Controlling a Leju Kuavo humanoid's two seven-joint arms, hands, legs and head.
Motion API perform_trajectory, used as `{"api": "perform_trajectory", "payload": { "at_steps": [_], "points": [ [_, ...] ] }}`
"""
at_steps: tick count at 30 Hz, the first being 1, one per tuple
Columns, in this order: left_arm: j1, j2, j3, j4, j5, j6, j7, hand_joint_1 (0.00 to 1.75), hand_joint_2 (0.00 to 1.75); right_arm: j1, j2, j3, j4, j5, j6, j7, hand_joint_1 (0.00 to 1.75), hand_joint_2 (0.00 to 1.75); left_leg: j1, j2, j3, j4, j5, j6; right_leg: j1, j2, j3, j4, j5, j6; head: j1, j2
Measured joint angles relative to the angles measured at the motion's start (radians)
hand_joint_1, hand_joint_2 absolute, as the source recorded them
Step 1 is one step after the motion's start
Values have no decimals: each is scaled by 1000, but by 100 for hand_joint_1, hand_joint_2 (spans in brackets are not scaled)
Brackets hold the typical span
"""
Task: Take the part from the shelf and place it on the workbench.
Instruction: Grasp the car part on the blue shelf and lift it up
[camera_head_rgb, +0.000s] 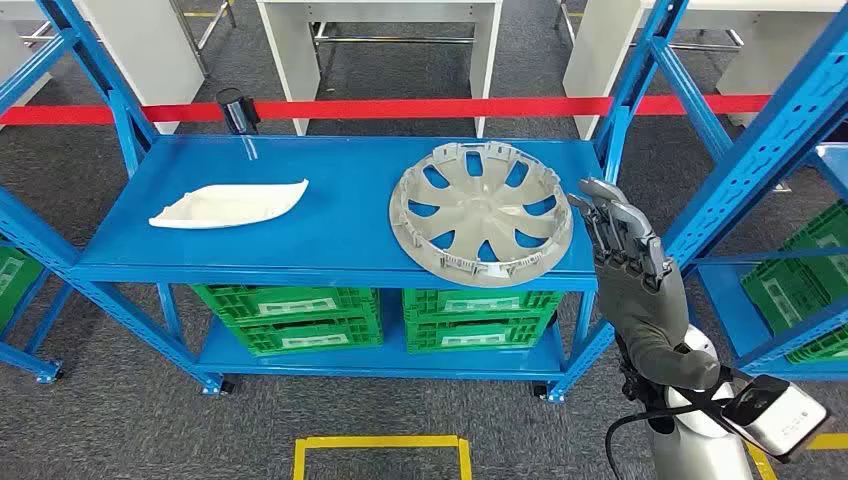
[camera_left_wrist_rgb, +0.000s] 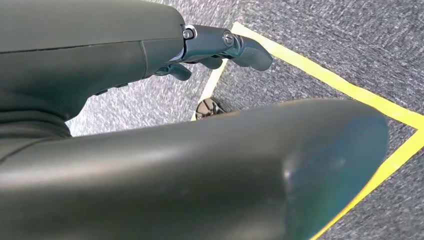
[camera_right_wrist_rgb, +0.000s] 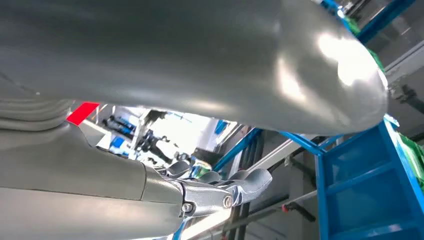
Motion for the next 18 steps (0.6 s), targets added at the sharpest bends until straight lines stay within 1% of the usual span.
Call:
{"api": "perform_trajectory", "payload": {
  "at_steps": [1, 2, 3, 4, 5, 6, 7, 8, 9, 10, 11, 12, 13, 14, 15, 16, 18],
  "points": [
    [0, -1, 0, 0, 0, 0, 0, 0, 0, -1, 0, 0, 1, -2, 0, 0, 0, 0, 0, -1, 8, 0, -6, 0, 0, 0, 7, -35, 31, -2, 1, 0],
    [1, -1, 0, 0, 0, 0, 0, 0, 0, -1, -1, 0, 1, -5, 0, 0, 0, 0, 0, -3, 13, 0, -13, -2, 1, 1, 12, -71, 71, -5, 2, 0],
    [1, -2, 0, 0, 0, 0, -1, 0, 0, -1, -1, 0, 2, -10, 0, 0, 0, 0, -1, -8, 26, 1, -25, -5, 3, 1, 19, -124, 123, -10, 3, 0],
    [1, -3, 1, 0, 0, 0, -2, 0, 0, -1, -1, 1, 3, -14, 0, 0, 0, 0, -2, -12, 34, 2, -36, -10, 5, 2, 25, -161, 165, -16, 5, 0],
    [1, -4, 1, 1, -1, 0, -3, 0, 0, -1, -1, 1, 4, -18, -1, 0, 0, 0, -3, -15, 40, 1, -45, -16, 7, 2, 29, -181, 191, -23, 6, 0],
    [1, -4, 2, 1, -2, 0, -4, 0, 0, -2, -1, 1, 5, -19, -2, 0, 0, 0, -5, -16, 48, 2, -48, -23, 9, 2, 32, -183, 191, -30, 6, 0],
    [0, -3, 3, 0, -3, 0, -4, 0, 0, -2, -1, 2, 5, -19, -4, 0, 0, 0, -5, -15, 49, 4, -49, -28, 7, 3, 40, -186, 191, -37, 7, 0],
    [0, -3, 4, 0, -5, 0, -5, 0, 0, -3, -1, 2, 5, -19, -5, -1, 0, 0, -6, -6, 45, 22, -44, -33, 5, 2, 51, -191, 189, -44, 6, 0],
    [-1, -4, 6, 0, -7, 0, -5, 0, 0, -4, -1, 2, 5, -17, -7, -1, 0, 0, -6, 6, 30, 56, -42, -38, 3, 1, 63, -196, 183, -50, 3, 0],
    [-3, -5, 6, 0, -8, -1, -6, 0, 0, -4, -1, 2, 5, -13, -9, -1, 0, 0, -5, 20, 0, 107, -48, -43, 1, -1, 75, -201, 177, -55, 0, 0],
    [-4, -6, 6, 0, -10, -1, -6, 0, 0, -3, -1, 2, 5, -9, -12, -1, 0, 0, -4, 34, -40, 169, -64, -49, 1, -3, 87, -204, 169, -59, -3, 0],
    [-4, -6, 7, 0, -11, -2, -6, 0, 0, -2, -1, 3, 5, -5, -14, -1, 0, 0, -1, 41, -82, 228, -90, -54, 1, -5, 97, -206, 161, -60, -6, 0],
    [-4, -6, 7, 0, -13, -2, -6, 0, 0, -1, -1, 3, 5, -3, -16, -1, 0, 0, 1, 44, -119, 271, -116, -57, 1, -5, 107, -206, 154, -61, -7, 0],
    [-3, -6, 7, 0, -16, -3, -6, 0, 0, 1, -1, 4, 5, -1, -17, -1, 0, 0, 2, 45, -144, 288, -130, -59, 1, -6, 118, -206, 145, -62, -8, 0],
    [-2, -6, 7, 0, -18, -4, -6, 0, 0, 1, -1, 4, 5, 0, -18, -1, 0, 0, 3, 46, -154, 273, -123, -60, 1, -6, 130, -206, 137, -61, -9, 0],
    [-1, -6, 7, 0, -20, -5, -7, 0, 0, 2, -1, 4, 5, 1, -18, -1, 0, 0, 4, 47, -150, 230, -91, -59, 1, -6, 143, -206, 128, -60, -10, 0],
    [-1, -6, 7, 1, -26, -7, -8, 0, 0, 2, -1, 4, 4, 1, -22, -1, 0, 0, 4, 53, -125, 101, 15, -55, 1, -6, 165, -204, 110, -54, -11, 0]
  ]
}}
